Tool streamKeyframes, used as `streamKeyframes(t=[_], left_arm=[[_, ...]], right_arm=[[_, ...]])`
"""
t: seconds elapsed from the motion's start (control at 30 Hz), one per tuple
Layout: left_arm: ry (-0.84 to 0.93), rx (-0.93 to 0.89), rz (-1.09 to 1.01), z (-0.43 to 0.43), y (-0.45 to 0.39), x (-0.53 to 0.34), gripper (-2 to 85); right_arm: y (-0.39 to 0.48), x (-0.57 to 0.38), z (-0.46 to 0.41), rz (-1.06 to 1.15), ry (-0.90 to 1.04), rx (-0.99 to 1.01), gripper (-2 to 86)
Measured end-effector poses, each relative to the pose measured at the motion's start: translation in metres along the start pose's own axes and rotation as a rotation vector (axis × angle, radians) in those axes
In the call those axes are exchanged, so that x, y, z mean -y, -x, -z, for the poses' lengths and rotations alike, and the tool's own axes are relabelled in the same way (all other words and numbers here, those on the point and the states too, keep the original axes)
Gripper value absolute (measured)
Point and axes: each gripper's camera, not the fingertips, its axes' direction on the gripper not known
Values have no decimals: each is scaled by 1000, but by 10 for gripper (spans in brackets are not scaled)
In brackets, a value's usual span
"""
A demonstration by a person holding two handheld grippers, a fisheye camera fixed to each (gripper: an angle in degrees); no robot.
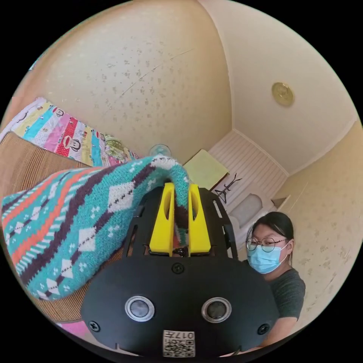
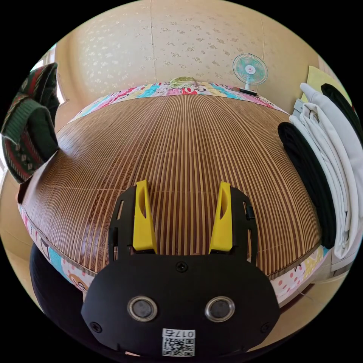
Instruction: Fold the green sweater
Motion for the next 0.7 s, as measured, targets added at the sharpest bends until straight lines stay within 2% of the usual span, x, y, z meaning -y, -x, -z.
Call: streamKeyframes(t=[0.07, 0.27, 0.3, 0.43, 0.7], left_arm=[[27, -28, 84, -30, 29, -25, 59], [267, 15, 443, -120, 149, -158, 62], [268, -20, 461, -126, 163, -181, 63], [70, -23, 565, -99, 196, -230, 64], [46, 29, 591, -105, 215, -245, 65]], right_arm=[[0, 0, -1, -1, -1, 2, 240], [-1, 0, -2, -4, -6, 6, 240], [-1, 0, -3, -4, -6, 5, 240], [0, 1, -4, -4, -7, 4, 240], [2, 4, -9, -4, -8, 2, 240]])
